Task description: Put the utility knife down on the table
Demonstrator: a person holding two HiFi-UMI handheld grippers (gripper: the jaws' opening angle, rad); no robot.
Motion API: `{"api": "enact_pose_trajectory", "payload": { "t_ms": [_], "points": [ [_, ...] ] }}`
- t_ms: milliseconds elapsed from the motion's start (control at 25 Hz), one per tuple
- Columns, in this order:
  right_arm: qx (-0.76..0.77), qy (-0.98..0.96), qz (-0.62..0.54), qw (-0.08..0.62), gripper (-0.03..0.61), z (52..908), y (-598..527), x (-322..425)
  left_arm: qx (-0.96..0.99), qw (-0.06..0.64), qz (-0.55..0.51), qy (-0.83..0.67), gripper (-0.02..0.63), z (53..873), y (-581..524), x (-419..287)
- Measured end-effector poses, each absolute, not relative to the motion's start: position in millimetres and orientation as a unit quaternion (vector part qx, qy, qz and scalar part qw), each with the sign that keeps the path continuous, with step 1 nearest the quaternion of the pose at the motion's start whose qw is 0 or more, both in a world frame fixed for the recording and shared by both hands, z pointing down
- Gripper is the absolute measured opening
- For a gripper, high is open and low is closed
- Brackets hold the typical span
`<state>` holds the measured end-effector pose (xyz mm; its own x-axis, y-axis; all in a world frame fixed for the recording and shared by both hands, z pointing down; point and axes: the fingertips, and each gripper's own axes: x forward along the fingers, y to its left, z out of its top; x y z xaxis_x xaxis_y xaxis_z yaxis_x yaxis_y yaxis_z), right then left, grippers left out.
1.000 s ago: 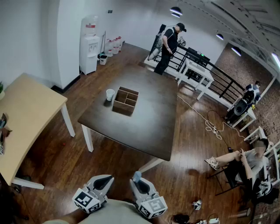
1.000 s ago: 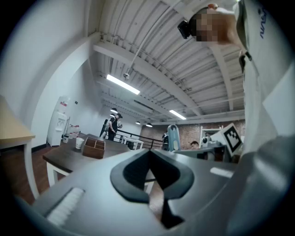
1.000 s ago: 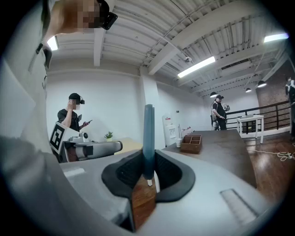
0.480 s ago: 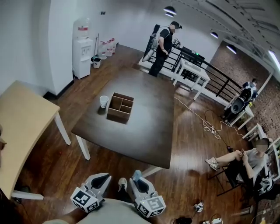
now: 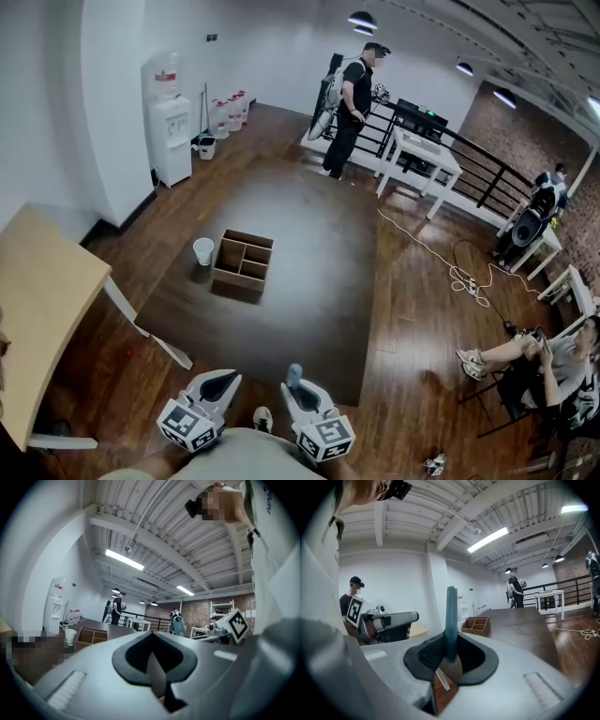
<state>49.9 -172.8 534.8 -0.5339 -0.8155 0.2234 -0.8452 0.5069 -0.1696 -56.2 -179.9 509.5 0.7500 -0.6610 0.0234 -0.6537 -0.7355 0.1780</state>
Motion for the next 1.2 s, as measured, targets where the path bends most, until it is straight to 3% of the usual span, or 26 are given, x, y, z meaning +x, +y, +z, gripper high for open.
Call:
{"api": "enact_pose_trajectory", "payload": {
  "t_ms": [600,920,1200],
  "points": [
    [0.418,-0.847,0.226,0.238,0.067,663,-285,90,0.912,0.171,0.05,-0.369,0.002,597,-298,-8],
    [0.371,-0.805,0.303,0.35,0.067,739,-284,94,0.895,0.225,0.078,-0.377,0.002,634,-306,-9],
    [0.356,-0.778,0.319,0.408,0.067,764,-284,98,0.889,0.242,0.083,-0.379,0.002,644,-310,-8]
  ]
}}
